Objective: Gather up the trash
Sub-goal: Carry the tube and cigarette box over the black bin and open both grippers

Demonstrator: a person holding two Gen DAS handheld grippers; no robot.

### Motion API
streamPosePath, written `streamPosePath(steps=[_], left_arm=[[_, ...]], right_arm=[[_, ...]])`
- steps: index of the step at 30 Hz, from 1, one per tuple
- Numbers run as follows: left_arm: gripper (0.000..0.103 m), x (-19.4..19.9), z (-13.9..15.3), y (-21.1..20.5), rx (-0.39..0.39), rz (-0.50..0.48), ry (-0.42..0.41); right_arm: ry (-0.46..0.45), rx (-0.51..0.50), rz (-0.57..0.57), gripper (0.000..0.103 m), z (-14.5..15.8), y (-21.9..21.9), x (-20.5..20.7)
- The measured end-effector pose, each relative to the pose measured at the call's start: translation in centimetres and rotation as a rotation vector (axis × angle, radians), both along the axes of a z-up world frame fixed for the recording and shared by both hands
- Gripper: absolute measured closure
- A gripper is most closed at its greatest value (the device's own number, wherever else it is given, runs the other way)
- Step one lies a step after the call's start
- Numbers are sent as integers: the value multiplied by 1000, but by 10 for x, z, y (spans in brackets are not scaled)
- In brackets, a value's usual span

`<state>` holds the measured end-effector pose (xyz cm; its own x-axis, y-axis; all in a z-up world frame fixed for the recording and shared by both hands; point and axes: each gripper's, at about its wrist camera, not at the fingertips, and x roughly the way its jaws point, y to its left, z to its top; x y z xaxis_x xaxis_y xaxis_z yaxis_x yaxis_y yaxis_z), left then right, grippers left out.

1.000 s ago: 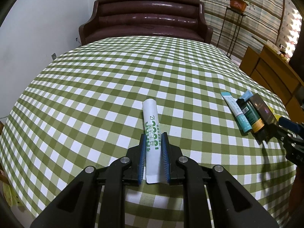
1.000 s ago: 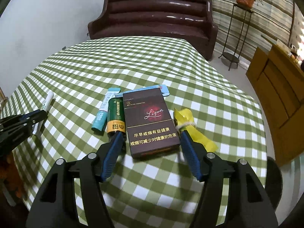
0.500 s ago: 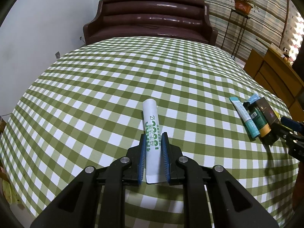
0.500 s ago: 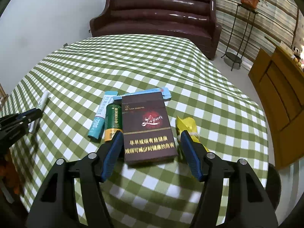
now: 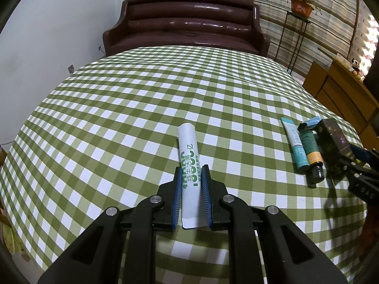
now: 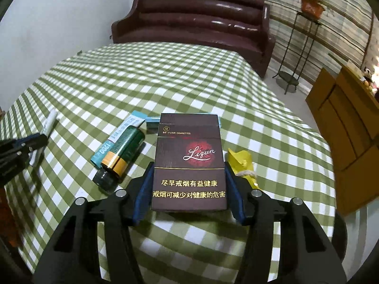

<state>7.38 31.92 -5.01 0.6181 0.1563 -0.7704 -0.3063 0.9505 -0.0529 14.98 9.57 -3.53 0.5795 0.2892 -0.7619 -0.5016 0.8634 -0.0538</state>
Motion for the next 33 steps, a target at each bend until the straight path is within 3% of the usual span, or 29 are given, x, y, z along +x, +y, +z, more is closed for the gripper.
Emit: streamPosePath(steps=[15, 33], left_arm=[[86, -10, 22, -61, 3, -143, -82], [86, 8, 42, -248, 23, -510, -176]], right_arm=[[-128, 110, -225, 49, 40, -101, -39], [-173, 95, -519, 49, 34, -245, -67]])
